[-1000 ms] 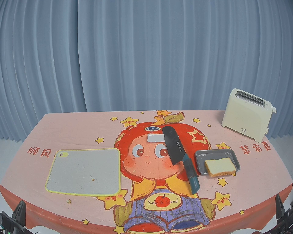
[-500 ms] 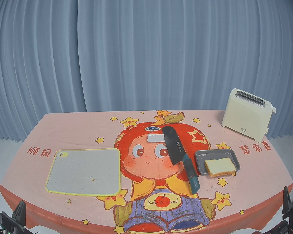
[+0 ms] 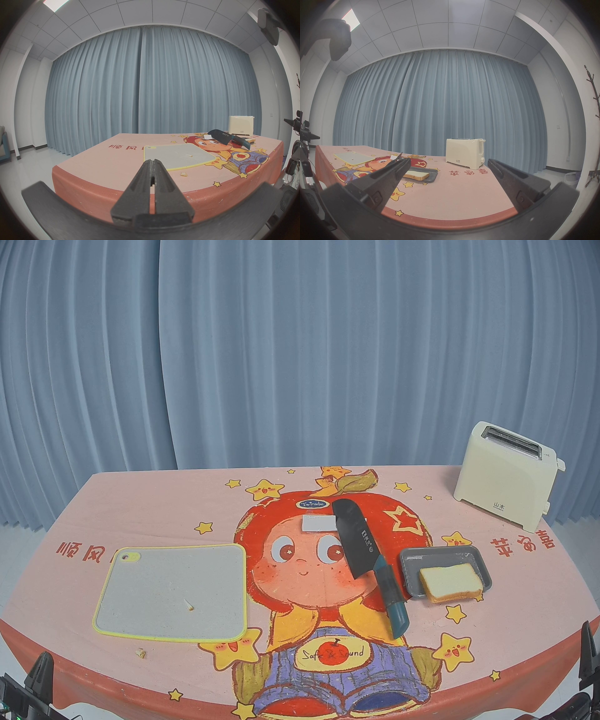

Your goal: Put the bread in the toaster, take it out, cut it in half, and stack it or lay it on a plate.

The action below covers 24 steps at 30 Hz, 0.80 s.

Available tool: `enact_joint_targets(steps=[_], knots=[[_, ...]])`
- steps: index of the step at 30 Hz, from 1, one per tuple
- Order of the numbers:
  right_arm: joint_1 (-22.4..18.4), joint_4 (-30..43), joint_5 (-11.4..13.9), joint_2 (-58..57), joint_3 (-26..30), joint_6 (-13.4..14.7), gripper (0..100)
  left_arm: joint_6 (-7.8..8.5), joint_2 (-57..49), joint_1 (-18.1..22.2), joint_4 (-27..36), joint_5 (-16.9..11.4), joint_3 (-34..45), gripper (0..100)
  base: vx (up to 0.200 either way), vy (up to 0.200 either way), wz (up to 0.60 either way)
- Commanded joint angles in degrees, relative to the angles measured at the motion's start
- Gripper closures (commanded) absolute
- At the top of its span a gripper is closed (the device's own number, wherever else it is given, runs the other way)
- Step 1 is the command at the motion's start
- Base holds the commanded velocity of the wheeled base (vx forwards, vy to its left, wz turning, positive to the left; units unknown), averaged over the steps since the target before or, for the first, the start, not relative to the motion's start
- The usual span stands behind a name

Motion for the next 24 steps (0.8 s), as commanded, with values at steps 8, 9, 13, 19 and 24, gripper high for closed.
enact_joint_targets(steps=[8, 9, 13, 19, 24], knots=[[-0.07, -2.48, 1.15, -0.49, 1.01, 0.29, 0, -0.04, 0.04, 0.00, 0.01, 0.03, 1.01, 100, 0.000, 0.000, 0.00], [-0.07, -2.48, 1.15, -0.49, 1.01, 0.29, 0, -0.04, 0.04, 0.00, 0.01, 0.03, 1.01, 100, 0.000, 0.000, 0.00], [0.02, -1.77, 2.64, -0.49, 1.01, 0.38, 0, -0.04, 0.04, 0.00, 0.01, 0.03, 1.01, 100, 0.000, 0.000, 0.00], [1.08, -1.86, 3.43, 0.74, -0.75, 0.47, 0, -0.04, 0.04, 0.00, 0.01, 0.03, 1.01, 100, 0.000, 0.000, 0.00], [3.27, -1.77, 3.34, 3.82, -2.33, 0.73, 0, -0.04, 0.04, 0.00, 0.01, 0.03, 1.01, 100, 0.000, 0.000, 0.00]])
